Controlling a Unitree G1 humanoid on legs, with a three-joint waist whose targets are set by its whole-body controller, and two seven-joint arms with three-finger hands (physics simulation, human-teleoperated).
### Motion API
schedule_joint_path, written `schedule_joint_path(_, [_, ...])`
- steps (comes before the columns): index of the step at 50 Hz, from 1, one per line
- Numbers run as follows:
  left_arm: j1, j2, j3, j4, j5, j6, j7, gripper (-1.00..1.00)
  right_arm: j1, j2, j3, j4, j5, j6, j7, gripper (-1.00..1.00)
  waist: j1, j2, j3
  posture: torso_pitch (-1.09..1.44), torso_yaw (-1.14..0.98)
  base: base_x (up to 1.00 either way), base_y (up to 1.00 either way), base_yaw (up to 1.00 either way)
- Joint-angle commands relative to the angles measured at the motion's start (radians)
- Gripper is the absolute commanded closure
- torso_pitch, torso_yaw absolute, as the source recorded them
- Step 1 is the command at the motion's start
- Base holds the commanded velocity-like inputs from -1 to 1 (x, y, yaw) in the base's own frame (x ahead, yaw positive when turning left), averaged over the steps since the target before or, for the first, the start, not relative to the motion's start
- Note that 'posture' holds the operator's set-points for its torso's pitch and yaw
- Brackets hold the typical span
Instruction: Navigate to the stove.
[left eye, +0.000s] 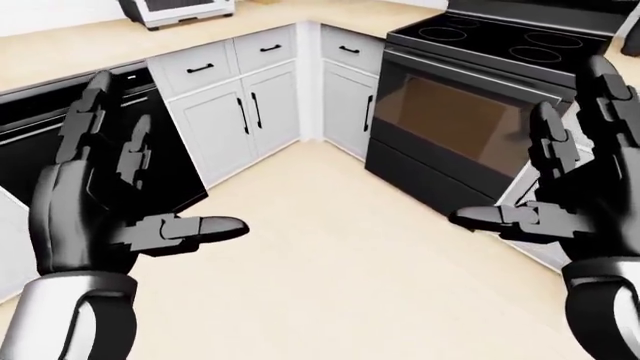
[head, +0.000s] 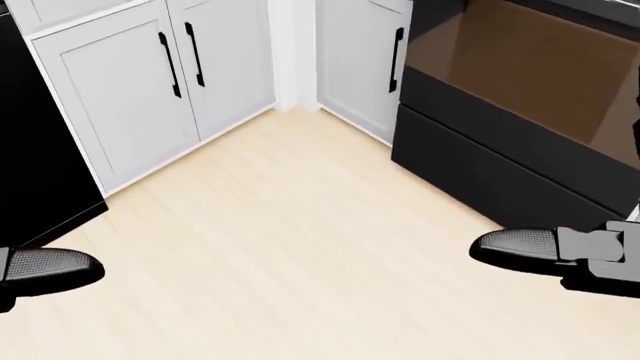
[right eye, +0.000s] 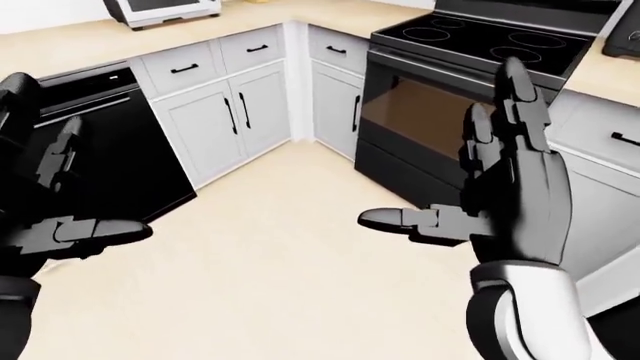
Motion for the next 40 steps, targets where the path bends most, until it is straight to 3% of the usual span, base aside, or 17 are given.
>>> schedule_joint_path(1, [-0.015,0.010,0.009,-0.008,0.014,-0.022,0.000,-1.00,-0.017,-0.010,-0.016,-0.010,-0.002,-0.015,0.004,-1.00,0.001,0.000,-0.006,0.00,0.00,0.15,0.00,0.00])
schedule_joint_path(3, [-0.017,0.006,0.008,-0.008,0.019,-0.018,-0.004,-1.00,-0.019,-0.007,-0.017,-0.010,-0.005,-0.011,0.007,-1.00,-0.005,0.041,-0.013,0.00,0.00,0.16,0.00,0.00])
schedule_joint_path(4, [-0.019,0.003,0.008,-0.008,0.024,-0.016,-0.008,-1.00,-0.022,-0.007,-0.017,-0.010,-0.003,-0.008,0.006,-1.00,-0.005,0.076,-0.027,0.00,0.00,0.15,0.00,0.00])
schedule_joint_path(5, [-0.021,0.002,0.006,-0.008,0.026,-0.015,-0.008,-1.00,-0.024,-0.003,-0.018,-0.010,-0.006,-0.005,0.008,-1.00,0.001,0.057,-0.030,0.00,0.00,0.16,0.00,0.00])
schedule_joint_path(7, [-0.021,-0.006,0.004,-0.008,0.035,-0.012,-0.016,-1.00,-0.023,0.006,-0.011,-0.010,-0.020,-0.003,0.016,-1.00,0.007,0.061,-0.015,0.00,0.00,0.15,0.00,0.00])
schedule_joint_path(13, [-0.019,-0.004,0.004,-0.008,0.037,-0.016,-0.014,-1.00,-0.018,0.011,-0.014,-0.010,-0.024,-0.006,0.021,-1.00,0.017,0.012,-0.016,0.00,0.00,0.15,0.00,0.00])
schedule_joint_path(15, [-0.018,-0.005,0.003,-0.008,0.040,-0.017,-0.017,-1.00,-0.019,0.009,-0.012,-0.010,-0.021,-0.006,0.016,-1.00,0.022,-0.017,-0.016,0.00,0.00,0.14,0.00,0.00])
schedule_joint_path(17, [-0.018,-0.001,0.010,-0.008,0.029,-0.016,-0.012,-1.00,-0.018,0.010,-0.008,-0.010,-0.027,-0.008,0.018,-1.00,0.023,-0.069,-0.030,0.00,0.00,0.15,0.00,0.00])
schedule_joint_path(19, [-0.017,-0.006,0.011,-0.008,0.039,-0.014,-0.020,-1.00,-0.017,0.008,-0.005,-0.010,-0.025,-0.010,0.016,-1.00,0.011,-0.053,-0.019,0.00,0.00,0.15,0.00,0.00])
schedule_joint_path(20, [-0.016,-0.007,0.010,-0.008,0.040,-0.015,-0.021,-1.00,-0.016,0.005,-0.006,-0.010,-0.022,-0.013,0.013,-1.00,0.015,-0.063,-0.016,0.00,0.00,0.15,0.00,0.00])
schedule_joint_path(26, [-0.007,0.005,0.011,-0.008,0.023,-0.026,-0.008,-1.00,-0.004,0.000,-0.002,-0.010,-0.024,-0.026,0.012,-1.00,0.004,-0.016,-0.008,0.00,0.00,0.15,0.00,0.00])
schedule_joint_path(29, [-0.004,0.007,0.010,-0.008,0.022,-0.029,-0.007,-1.00,-0.003,-0.002,-0.004,-0.010,-0.022,-0.028,0.012,-1.00,-0.003,0.033,-0.011,0.00,0.00,0.15,0.00,0.00])
schedule_joint_path(30, [-0.004,0.008,0.009,-0.008,0.021,-0.030,-0.006,-1.00,-0.003,-0.005,-0.006,-0.010,-0.019,-0.029,0.010,-1.00,-0.005,0.064,-0.023,0.00,0.00,0.14,0.00,0.00])
schedule_joint_path(31, [-0.003,0.014,0.007,-0.008,0.018,-0.035,-0.003,-1.00,-0.004,-0.009,-0.008,-0.010,-0.011,-0.030,0.005,-1.00,-0.009,0.070,-0.038,0.00,0.00,0.16,0.00,0.00])
schedule_joint_path(32, [-0.002,0.013,0.006,-0.008,0.020,-0.036,-0.003,-1.00,-0.004,-0.011,-0.008,-0.010,-0.009,-0.030,0.003,-1.00,0.008,0.053,-0.021,0.00,0.00,0.15,0.00,0.00])
schedule_joint_path(33, [-0.003,0.010,0.004,-0.008,0.025,-0.034,-0.005,-1.00,-0.004,-0.004,-0.007,-0.010,-0.017,-0.028,0.010,-1.00,0.005,0.063,-0.014,0.00,0.00,0.16,0.00,0.00])
schedule_joint_path(40, [-0.022,-0.011,0.000,-0.008,0.045,-0.012,-0.019,-1.00,-0.021,0.017,-0.017,-0.010,-0.032,-0.004,0.026,-1.00,0.018,0.003,-0.016,0.00,0.00,0.15,0.00,0.00])
